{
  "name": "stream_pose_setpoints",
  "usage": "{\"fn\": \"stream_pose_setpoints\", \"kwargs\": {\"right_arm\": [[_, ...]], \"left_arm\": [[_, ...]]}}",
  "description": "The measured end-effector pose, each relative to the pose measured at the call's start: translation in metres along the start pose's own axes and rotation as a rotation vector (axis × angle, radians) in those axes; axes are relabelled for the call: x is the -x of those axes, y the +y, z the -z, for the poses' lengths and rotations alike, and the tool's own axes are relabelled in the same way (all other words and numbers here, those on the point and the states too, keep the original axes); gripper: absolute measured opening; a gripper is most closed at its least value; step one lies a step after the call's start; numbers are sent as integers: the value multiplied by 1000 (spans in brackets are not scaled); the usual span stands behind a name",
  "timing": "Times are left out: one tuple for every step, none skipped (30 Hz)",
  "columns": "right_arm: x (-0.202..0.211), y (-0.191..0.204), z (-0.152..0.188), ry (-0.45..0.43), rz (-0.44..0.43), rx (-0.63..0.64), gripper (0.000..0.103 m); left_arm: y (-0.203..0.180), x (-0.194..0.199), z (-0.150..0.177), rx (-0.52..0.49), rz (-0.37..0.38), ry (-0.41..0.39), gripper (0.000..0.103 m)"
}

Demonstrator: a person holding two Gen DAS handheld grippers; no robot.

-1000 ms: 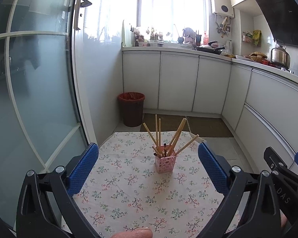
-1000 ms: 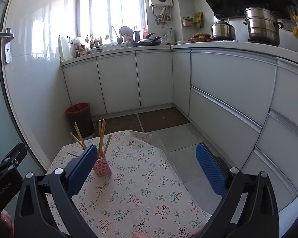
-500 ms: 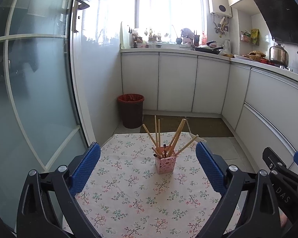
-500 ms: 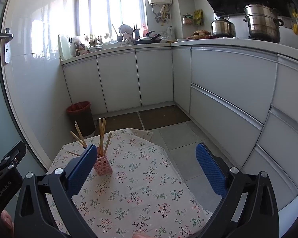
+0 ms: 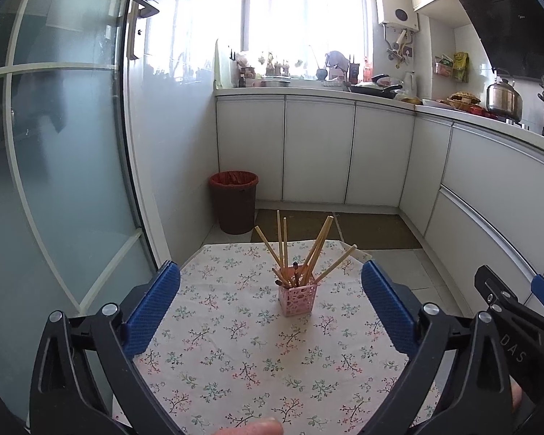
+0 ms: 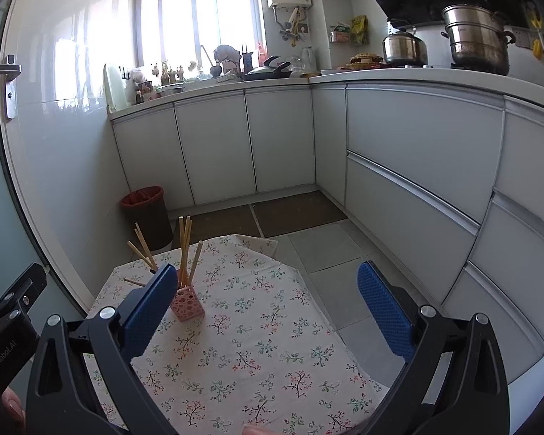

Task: Organize utensils

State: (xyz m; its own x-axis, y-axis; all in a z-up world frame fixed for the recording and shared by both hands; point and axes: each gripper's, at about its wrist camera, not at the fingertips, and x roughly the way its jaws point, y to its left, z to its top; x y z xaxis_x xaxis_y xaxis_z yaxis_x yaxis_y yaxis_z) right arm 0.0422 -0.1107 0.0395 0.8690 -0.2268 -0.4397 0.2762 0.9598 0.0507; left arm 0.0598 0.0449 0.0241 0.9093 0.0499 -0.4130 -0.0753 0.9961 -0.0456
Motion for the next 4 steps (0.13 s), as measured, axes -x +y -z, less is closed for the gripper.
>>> {"fn": "stream_pose_setpoints", "kwargs": {"right_arm": [[0, 0, 0, 0, -2, 0, 97], [0, 0, 0, 0, -2, 0, 97], [1, 0, 0, 0, -3, 2, 97], [1, 0, 0, 0, -3, 3, 97]], "left_arm": [[1, 0, 0, 3, -1, 0, 96], [1, 0, 0, 5, -2, 0, 96], [1, 0, 0, 6, -1, 2, 96], [1, 0, 0, 6, 2, 7, 96]]}}
